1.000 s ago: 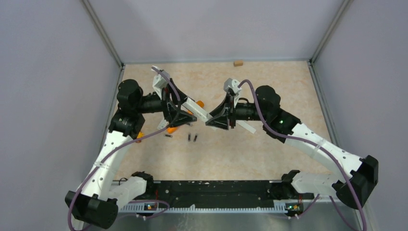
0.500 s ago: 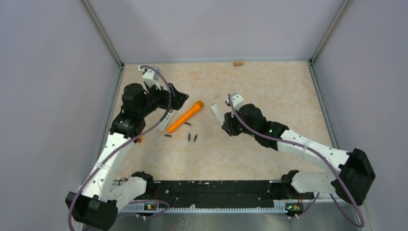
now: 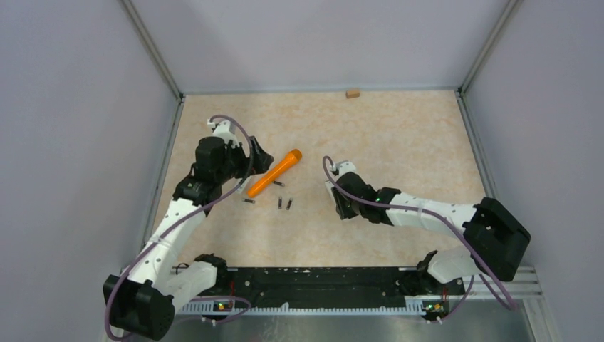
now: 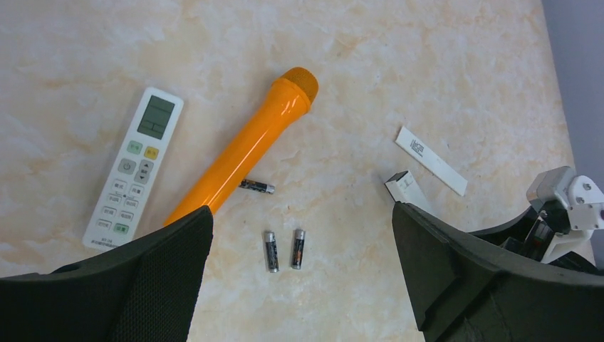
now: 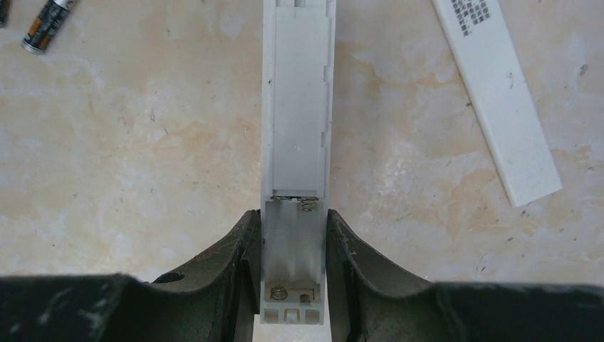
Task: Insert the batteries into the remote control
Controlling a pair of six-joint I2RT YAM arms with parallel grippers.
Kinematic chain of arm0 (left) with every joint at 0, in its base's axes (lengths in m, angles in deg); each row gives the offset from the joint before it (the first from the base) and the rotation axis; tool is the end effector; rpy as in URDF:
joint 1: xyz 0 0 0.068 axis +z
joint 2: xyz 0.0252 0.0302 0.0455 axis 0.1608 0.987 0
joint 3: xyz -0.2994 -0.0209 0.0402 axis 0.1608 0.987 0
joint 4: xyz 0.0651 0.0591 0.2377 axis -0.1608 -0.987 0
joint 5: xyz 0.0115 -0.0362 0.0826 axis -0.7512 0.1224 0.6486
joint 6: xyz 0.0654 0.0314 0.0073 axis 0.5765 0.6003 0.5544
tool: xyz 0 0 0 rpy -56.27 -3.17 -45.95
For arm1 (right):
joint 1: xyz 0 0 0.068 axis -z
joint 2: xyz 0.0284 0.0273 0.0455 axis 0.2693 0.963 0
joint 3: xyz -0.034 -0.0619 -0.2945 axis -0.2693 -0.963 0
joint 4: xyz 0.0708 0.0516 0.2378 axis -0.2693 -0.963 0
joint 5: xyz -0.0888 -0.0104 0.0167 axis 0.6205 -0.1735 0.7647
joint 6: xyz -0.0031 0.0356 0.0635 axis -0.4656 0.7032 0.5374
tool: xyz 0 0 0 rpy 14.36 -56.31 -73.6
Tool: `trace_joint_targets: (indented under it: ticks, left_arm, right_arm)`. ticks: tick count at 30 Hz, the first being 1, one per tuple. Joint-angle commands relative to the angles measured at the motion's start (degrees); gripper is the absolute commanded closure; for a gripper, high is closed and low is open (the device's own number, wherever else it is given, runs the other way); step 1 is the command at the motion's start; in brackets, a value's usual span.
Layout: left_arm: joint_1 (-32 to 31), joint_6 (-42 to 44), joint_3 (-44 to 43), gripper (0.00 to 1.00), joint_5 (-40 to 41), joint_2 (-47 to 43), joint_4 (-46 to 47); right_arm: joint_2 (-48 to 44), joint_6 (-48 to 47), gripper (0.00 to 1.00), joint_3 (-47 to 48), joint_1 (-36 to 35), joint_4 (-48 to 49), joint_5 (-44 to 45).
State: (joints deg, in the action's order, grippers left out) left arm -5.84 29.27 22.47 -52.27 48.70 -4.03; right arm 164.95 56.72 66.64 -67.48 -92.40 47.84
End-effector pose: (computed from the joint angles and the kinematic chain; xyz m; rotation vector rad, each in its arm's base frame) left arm 0.2106 -0.0667 0.3265 -0.0894 2.0641 -0.6056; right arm 0.1788 0.2034 0.2111 -0.5143 2.3851 0.2789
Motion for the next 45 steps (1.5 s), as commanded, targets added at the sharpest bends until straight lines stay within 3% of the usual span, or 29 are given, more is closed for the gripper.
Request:
trace_joint_targets:
  ticks: [1, 6, 11, 16, 24, 30, 38, 43, 45]
  left_arm:
    - [0.0, -2.3, 2.1, 0.01, -1.5, 1.2, 1.3]
    - [0.0, -3.2, 4.1, 0.03, -1.4, 1.6, 2.3]
    - [-0.1, -10.0, 5.8, 0.04, -7.3, 2.2, 4.2]
    - [-3.0, -25.6, 12.3, 0.03, -16.5, 4.3, 20.3]
    - [-7.5, -36.0, 14.8, 0.06, -15.3, 10.3, 30.0]
    - [-7.5, -39.0, 16.3, 0.28, -13.9, 9.9, 32.6]
    - [-7.5, -41.3, 16.8, 0.38, -18.5, 12.6, 36.8]
    - [-7.5, -40.9, 16.5, 0.64, -19.6, 13.0, 37.2]
    - [-7.5, -40.1, 16.2, 0.81, -19.6, 12.9, 36.6]
  right_arm:
    - [1.8, 1.5, 1.0, -1.3, -2.0, 1.6, 0.5]
    - [1.0, -2.8, 1.0, -3.7, -2.9, 5.5, -2.9]
    - [-0.8, 0.4, 1.0, 0.5, -2.9, 5.3, -4.5]
    - [-2.8, 5.7, 1.0, 4.1, -3.9, 10.4, -8.2]
    - [1.0, 7.6, 1.0, 11.9, -6.6, 12.2, -7.4]
    - [2.5, 8.1, 1.0, 14.1, -6.9, 12.6, -8.5]
    - [3.6, 8.2, 1.0, 14.9, -6.8, 12.9, -10.2]
    - [4.4, 8.7, 1.0, 15.9, -6.8, 12.2, -10.0]
    - [4.5, 8.9, 1.0, 16.2, -6.8, 11.9, -10.2]
